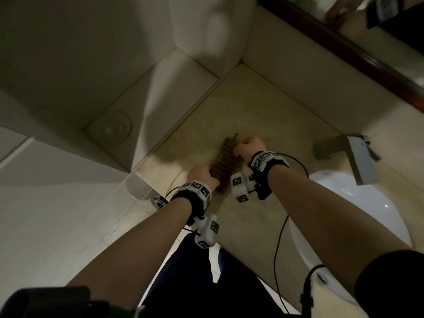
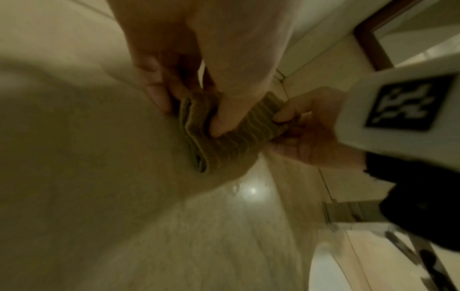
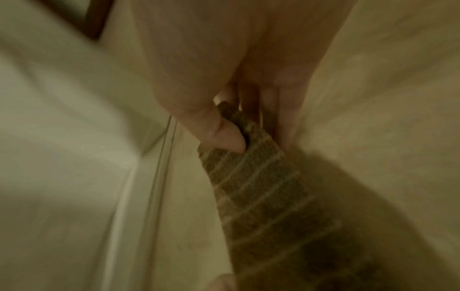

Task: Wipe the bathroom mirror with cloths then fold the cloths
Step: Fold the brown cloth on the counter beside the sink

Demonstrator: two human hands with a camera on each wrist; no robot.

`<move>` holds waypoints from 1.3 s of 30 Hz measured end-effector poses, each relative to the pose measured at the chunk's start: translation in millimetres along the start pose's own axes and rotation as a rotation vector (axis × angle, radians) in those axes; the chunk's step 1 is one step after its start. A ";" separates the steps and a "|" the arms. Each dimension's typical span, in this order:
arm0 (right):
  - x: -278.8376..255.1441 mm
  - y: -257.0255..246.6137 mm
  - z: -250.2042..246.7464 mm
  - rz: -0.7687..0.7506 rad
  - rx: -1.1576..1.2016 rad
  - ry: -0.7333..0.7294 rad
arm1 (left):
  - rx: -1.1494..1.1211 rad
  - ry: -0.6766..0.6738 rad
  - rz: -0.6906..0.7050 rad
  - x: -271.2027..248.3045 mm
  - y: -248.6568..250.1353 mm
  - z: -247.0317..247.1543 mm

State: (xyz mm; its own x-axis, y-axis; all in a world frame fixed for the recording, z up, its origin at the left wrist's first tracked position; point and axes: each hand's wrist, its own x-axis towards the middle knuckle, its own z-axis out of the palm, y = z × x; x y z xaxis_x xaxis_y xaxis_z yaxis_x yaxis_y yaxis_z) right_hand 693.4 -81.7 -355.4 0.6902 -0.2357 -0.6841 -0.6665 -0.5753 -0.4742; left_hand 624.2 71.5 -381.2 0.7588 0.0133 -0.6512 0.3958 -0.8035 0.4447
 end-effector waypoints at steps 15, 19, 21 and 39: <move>-130.6 191.9 -136.5 0.141 0.762 0.294 | -0.014 -0.565 0.369 -67.4 126.8 112.9; -197.0 278.6 -154.5 0.183 0.902 0.377 | 0.121 -0.677 0.474 -124.9 148.7 178.0; -230.3 322.6 -159.2 0.203 0.944 0.434 | 0.157 -0.712 0.500 -160.1 157.0 211.6; -356.1 593.5 -220.2 0.279 1.117 0.622 | 0.530 -0.840 0.794 -320.7 242.6 435.9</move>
State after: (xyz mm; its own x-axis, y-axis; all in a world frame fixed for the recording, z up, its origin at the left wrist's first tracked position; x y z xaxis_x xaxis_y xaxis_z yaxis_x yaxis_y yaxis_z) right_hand 114.1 -511.6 -271.3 0.3053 -0.7336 -0.6071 -0.4725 0.4368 -0.7654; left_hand 251.3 -387.1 -332.5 0.0544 -0.8027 -0.5938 -0.4167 -0.5587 0.7171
